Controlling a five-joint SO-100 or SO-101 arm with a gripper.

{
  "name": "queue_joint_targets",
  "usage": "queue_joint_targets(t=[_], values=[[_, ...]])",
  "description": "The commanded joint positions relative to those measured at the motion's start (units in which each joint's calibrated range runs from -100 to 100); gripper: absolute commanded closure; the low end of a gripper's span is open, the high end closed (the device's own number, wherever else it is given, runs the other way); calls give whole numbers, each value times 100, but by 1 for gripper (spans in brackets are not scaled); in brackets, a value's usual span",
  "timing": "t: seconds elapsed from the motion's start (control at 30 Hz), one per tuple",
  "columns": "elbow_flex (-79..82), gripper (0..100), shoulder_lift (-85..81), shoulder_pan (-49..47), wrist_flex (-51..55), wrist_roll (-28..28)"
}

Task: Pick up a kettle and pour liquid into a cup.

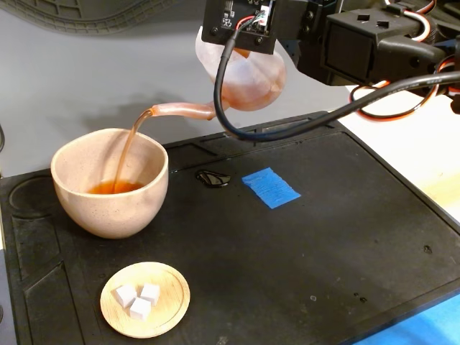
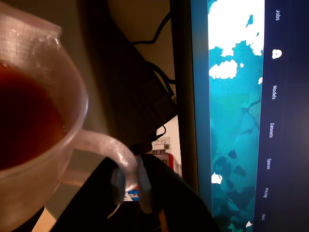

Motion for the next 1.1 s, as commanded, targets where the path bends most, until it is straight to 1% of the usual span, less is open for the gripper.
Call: queue_joint_targets(t=[0.0,0.3,0.37,0.4,0.43,0.47,0.5,0.6,0.67,0.83,0.87,1.0,1.03,1.07], values=[[-336,99,-96,14,-15,1],[-327,99,-87,14,-15,-9],[-327,99,-96,52,417,-602],[-327,99,-96,75,417,-728],[-291,99,-96,83,417,-1138],[-209,99,-96,113,417,-1347],[-100,99,-104,174,391,-1431],[154,99,-181,357,357,-1437],[517,99,-190,379,339,-1778],[1342,99,-181,516,339,-1846],[1433,99,-139,516,339,-1972],[1451,99,186,509,314,-1930],[1451,99,373,486,-127,-1930],[1451,99,536,501,-300,-1925]])
